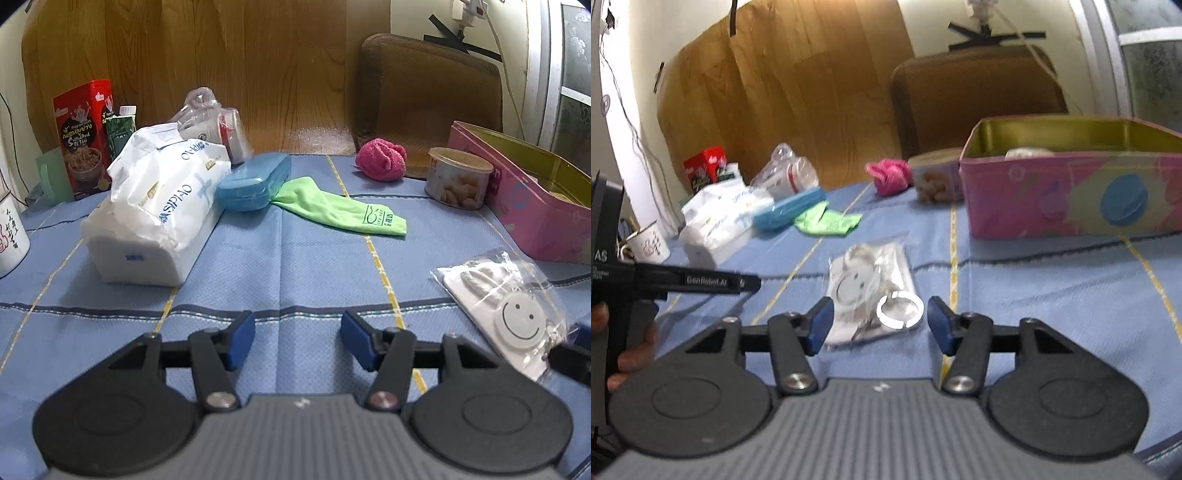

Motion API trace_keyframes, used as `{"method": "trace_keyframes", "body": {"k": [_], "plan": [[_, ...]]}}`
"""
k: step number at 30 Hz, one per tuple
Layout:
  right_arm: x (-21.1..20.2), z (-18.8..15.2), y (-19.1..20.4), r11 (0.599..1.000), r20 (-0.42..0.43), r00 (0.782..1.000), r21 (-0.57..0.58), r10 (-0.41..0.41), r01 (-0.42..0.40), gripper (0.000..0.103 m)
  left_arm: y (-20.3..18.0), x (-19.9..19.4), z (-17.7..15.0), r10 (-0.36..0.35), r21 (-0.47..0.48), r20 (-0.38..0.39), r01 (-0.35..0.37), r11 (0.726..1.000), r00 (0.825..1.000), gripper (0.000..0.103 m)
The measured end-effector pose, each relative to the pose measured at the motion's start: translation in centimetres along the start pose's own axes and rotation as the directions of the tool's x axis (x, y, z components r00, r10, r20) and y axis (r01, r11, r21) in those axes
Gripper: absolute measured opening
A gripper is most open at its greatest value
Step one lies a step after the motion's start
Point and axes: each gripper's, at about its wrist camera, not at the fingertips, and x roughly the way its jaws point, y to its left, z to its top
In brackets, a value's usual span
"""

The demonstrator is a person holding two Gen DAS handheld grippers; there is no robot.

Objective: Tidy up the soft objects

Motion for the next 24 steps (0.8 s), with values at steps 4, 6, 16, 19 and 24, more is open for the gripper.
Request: {"method": "trace_keyframes", "body": {"k": [4,6,16,19,24], "plan": [[0.6,0.1,0.2,1.0,-0.027,1.0,-0.01,0.009,-0.009,0.054,0.3,0.1,0.0,-0.008,0.007,0.008,0.008,1.0,1.0,0.055],[1.2,0.3,0.9,0.999,-0.046,0.998,-0.011,0.035,-0.036,0.053,0.3,0.1,-0.1,-0.005,0.013,0.014,0.005,1.0,1.0,0.057],[2.5,0.4,2.6,0.998,-0.044,0.998,-0.04,0.043,-0.045,0.06,1.2,0.9,0.0,-0.013,0.022,0.045,0.012,1.0,0.999,0.07],[1.8,-0.1,2.7,0.998,-0.033,0.999,-0.051,0.027,-0.028,0.064,1.3,0.8,-0.1,-0.022,0.019,0.047,0.021,1.0,0.999,0.07],[1.7,-0.4,3.5,0.998,-0.027,1.0,-0.07,0.002,-0.004,0.067,1.5,0.8,-0.3,-0.029,0.021,0.052,0.028,0.999,0.998,0.07]]}}
